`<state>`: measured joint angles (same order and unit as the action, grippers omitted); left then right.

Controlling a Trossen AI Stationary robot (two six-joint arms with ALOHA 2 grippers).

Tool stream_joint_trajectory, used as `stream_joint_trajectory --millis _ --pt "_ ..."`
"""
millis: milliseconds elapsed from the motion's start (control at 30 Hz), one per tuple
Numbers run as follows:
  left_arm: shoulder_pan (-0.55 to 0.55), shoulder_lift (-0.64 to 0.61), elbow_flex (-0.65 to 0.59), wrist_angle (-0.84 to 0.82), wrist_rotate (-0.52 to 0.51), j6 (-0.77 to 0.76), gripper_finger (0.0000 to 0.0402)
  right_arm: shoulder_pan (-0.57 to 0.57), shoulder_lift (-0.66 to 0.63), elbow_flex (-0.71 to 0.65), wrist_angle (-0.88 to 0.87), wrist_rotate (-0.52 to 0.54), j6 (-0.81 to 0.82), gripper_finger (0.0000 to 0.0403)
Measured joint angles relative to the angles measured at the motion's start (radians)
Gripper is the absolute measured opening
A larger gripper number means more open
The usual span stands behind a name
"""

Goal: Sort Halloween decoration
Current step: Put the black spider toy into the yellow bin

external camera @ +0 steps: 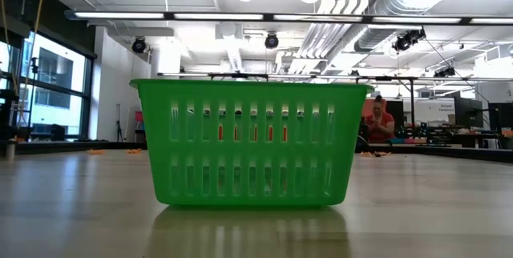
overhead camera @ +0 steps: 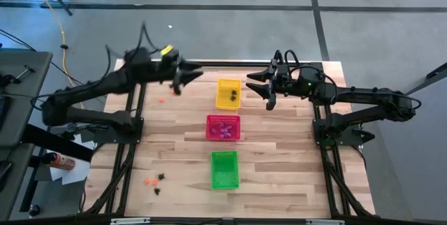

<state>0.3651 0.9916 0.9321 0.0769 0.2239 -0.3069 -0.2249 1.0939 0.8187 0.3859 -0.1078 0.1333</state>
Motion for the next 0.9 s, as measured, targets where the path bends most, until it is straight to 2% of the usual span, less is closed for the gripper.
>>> stream_joint_trajectory --millis 200,367,567,900 --pt "-0.172 -0.073 -0.195 0.163 -0.071 0.033 0.0172 0.004 0.0 0.0 0.0 0.0 0.046 0.0162" --pt "-0.25 -0.06 -0.233 0.179 -0.135 0.108 0.0172 0.011 0.0 0.0 0.0 -0.001 0.045 0.0162" --pt "-0.254 -0.055 -0.233 0.251 -0.166 0.11 0.0172 0.016 0.0 0.0 0.0 -0.001 0.042 0.0162" --pt "-0.234 -0.055 -0.233 0.259 -0.166 0.203 0.0172 0.016 0.0 0.0 -0.016 -0.001 0.083 0.0162"
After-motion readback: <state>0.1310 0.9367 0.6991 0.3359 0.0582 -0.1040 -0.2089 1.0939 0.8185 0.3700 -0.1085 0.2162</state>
